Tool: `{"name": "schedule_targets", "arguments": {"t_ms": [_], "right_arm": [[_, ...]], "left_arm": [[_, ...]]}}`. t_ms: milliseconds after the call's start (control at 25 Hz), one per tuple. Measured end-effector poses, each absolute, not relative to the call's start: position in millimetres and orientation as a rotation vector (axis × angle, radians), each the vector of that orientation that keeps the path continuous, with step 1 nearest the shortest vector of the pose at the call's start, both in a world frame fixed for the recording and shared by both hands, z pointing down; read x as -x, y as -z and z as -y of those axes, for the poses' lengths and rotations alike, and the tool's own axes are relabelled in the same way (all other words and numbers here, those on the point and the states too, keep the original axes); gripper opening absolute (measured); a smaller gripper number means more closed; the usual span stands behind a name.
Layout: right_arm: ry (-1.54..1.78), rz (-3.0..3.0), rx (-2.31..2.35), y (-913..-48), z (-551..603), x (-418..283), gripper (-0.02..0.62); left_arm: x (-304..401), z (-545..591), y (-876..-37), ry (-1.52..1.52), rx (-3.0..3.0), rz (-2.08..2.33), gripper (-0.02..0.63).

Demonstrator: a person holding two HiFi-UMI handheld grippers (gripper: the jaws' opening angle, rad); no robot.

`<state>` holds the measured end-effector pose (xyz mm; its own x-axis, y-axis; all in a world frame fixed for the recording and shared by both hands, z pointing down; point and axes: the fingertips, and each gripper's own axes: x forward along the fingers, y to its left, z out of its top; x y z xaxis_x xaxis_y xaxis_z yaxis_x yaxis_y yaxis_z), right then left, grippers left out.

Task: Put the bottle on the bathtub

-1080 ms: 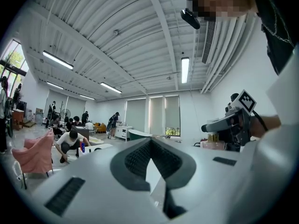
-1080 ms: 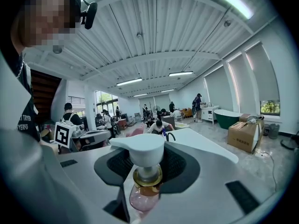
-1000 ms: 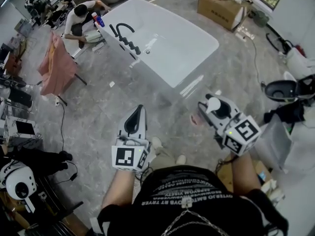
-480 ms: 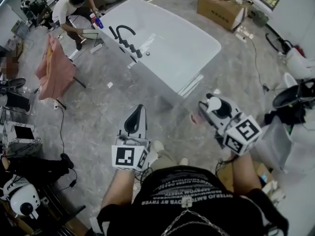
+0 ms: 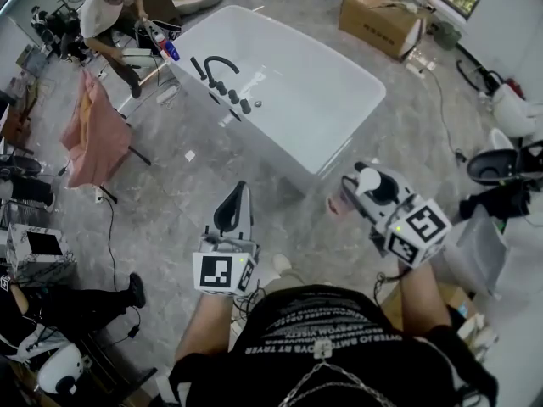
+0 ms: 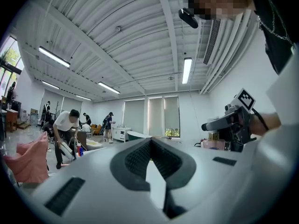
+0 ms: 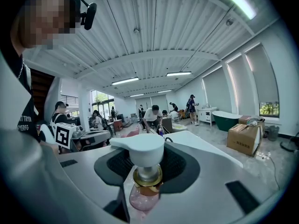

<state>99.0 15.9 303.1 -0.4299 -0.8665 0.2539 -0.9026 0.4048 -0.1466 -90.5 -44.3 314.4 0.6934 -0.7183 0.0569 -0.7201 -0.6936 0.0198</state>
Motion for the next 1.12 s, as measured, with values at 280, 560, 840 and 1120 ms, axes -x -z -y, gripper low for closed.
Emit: {"name": "schedule_targets", "arguments": {"t_ms": [280, 560, 840, 1120], "right_arm": [[-0.374, 2.498, -1.633, -302.1, -4.5, -95.0, 0.141], [-0.364, 2.490, -1.668, -296.4, -0.8, -94.3, 0.141], [-0.368, 2.508, -1.654, -291.8, -0.1, -92.3, 0.141], [-0.358, 2.495, -1.636, -294.9, 12.7, -77.3, 0.141]], "left_arm": [[94.0, 62.5, -317.5, -0.054, -2.867, 1.178, -0.005], [92.6, 64.6, -314.4, -0.057, -2.889, 1.132, -0.005], [94.7, 62.0, -311.8, -0.054, -2.877, 1.146, -0.005], [107.9, 73.2, -318.7, -0.029, -2.868, 1.147, -0.005]]}}
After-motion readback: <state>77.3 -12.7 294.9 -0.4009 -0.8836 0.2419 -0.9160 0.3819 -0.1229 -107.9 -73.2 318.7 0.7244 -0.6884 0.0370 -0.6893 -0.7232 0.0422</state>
